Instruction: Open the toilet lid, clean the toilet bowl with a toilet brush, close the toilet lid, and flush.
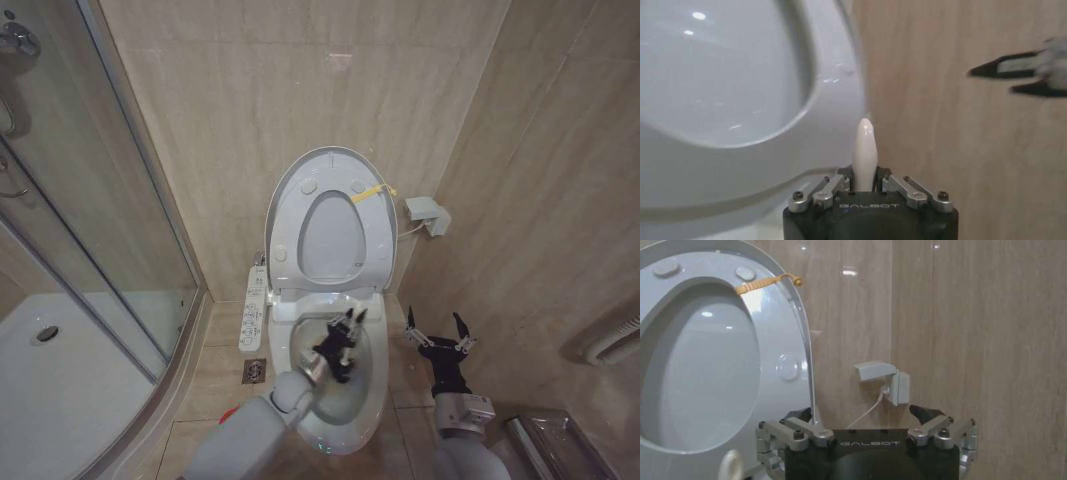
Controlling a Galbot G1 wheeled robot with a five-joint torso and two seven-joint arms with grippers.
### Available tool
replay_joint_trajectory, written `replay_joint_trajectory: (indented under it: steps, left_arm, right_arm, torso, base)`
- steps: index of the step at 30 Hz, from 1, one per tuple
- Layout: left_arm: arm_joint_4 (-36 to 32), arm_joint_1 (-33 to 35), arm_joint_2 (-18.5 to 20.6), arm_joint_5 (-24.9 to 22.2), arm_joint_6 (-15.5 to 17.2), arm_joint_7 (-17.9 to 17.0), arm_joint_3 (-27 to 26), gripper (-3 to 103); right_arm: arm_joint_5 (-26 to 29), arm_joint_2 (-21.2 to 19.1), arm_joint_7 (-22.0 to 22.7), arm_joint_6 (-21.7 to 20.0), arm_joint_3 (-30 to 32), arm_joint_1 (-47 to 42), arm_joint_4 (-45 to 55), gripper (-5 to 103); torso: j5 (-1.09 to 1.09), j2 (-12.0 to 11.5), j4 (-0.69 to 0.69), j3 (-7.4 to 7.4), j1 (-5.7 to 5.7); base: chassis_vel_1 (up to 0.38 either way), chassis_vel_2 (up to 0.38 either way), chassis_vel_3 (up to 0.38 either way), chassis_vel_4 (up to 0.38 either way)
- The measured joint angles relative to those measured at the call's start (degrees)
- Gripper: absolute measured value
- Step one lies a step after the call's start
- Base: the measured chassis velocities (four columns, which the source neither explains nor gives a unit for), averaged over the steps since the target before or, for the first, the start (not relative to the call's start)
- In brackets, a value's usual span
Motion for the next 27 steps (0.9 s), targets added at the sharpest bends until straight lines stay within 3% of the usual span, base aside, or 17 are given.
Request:
replay_joint_trajectory:
  steps: [6, 13, 19, 23, 27]
  left_arm:
    - [4.3, 0.74, -2.07, 0.23, -1.57, 1.01, 0.59, 22]
    - [10.65, -0.01, 0.29, 4.79, -4.24, 4.06, -1.7, 22]
    - [5.46, -0.38, 0.65, 3.59, -3.17, 2.37, -1.98, 22]
    - [0.78, 0.47, -2.08, 0.94, -2.55, 1.14, -0.54, 22]
    - [3.9, 0.7, -3.76, 0.73, -3.35, 2.39, -0.07, 22]
  right_arm:
    - [0.0, 0.0, -0.01, 0.0, 0.0, 0.0, 0.0, 100]
    - [0.0, 0.0, 0.0, 0.0, 0.0, 0.0, 0.0, 100]
    - [0.0, 0.0, 0.0, 0.0, 0.0, 0.0, 0.0, 100]
    - [0.0, 0.0, 0.0, 0.0, 0.0, 0.0, 0.0, 100]
    - [0.0, 0.0, 0.0, 0.0, 0.0, 0.0, 0.0, 100]
  torso:
    - [0.0, 0.0, 0.02, 0.0, 0.0]
    - [-0.02, 0.0, 0.01, -0.01, 0.0]
    - [0.01, -0.01, 0.04, 0.0, 0.01]
    - [0.0, -0.01, -0.01, 0.0, 0.01]
    - [-0.01, -0.01, 0.0, 0.0, 0.0]
  base:
    - [0.0, 0.0, 0.0, 0.0]
    - [0.0, 0.0, 0.0, 0.0]
    - [0.0, 0.0, 0.0, 0.0]
    - [0.0, 0.0, 0.0, 0.0]
    - [0.0, 0.0, 0.0, 0.0]
